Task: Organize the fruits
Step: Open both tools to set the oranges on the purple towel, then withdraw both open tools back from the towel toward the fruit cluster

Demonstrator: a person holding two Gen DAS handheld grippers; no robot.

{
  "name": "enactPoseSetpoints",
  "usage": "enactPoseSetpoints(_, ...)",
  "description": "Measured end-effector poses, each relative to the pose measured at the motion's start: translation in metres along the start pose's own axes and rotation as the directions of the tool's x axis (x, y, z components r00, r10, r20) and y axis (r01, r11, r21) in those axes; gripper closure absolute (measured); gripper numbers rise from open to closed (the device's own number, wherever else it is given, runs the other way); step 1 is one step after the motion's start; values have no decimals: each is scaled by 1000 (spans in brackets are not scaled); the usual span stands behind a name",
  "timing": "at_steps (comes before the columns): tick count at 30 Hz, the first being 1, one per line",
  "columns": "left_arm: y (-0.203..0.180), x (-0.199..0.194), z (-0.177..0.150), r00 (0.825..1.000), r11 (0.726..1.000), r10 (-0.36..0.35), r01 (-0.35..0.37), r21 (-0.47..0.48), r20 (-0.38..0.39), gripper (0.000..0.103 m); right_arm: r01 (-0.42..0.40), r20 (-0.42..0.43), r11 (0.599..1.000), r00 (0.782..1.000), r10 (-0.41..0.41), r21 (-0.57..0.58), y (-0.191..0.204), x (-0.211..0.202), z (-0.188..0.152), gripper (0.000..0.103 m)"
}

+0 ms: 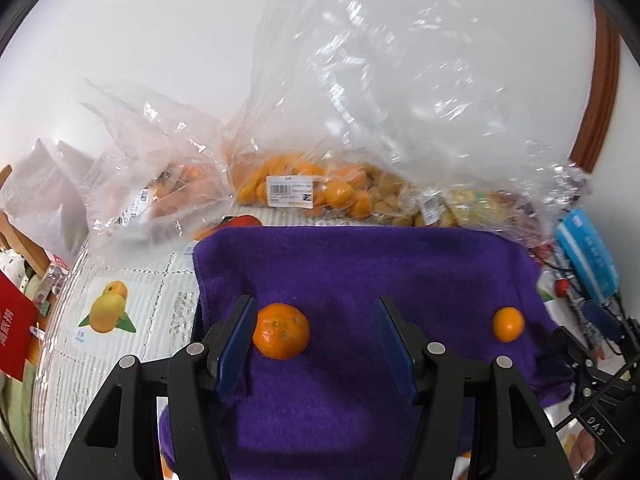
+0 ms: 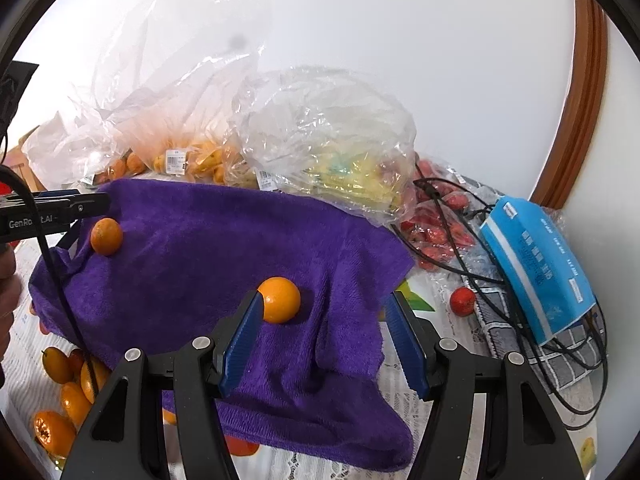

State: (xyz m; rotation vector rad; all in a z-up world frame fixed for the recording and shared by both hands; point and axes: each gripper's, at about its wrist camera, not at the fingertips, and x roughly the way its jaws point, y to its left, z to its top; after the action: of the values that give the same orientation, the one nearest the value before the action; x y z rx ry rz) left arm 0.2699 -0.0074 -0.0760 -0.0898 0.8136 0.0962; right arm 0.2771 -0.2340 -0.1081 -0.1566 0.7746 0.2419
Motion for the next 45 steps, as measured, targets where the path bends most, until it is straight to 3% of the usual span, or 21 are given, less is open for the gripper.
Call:
enactPoseSetpoints(10, -10, -64, -16, 999, 999, -20, 18, 51, 32, 45, -65, -17, 996, 998, 66, 57, -1, -57, -9, 40)
enactPoseSetpoints(25, 54, -149, -93, 995, 992, -97, 97, -83, 10, 45, -100, -48, 981, 993, 110, 168, 15, -155, -61, 44)
enactPoseSetpoints(31, 72, -160, -126, 997, 992, -80, 80, -100, 8, 45, -89, 41, 976, 996, 82, 197, 34, -186, -85, 39)
enactPoseSetpoints(37, 82, -154, -150, 998, 993, -63, 63, -96, 7, 45, -65, 37, 985, 998, 59, 162, 51, -177, -100, 39)
enactPoseSetpoints(45, 107, -127, -174, 998, 991, -44, 36, -131, -55, 46, -134, -54, 980, 988, 144, 149, 76, -127, -114, 48)
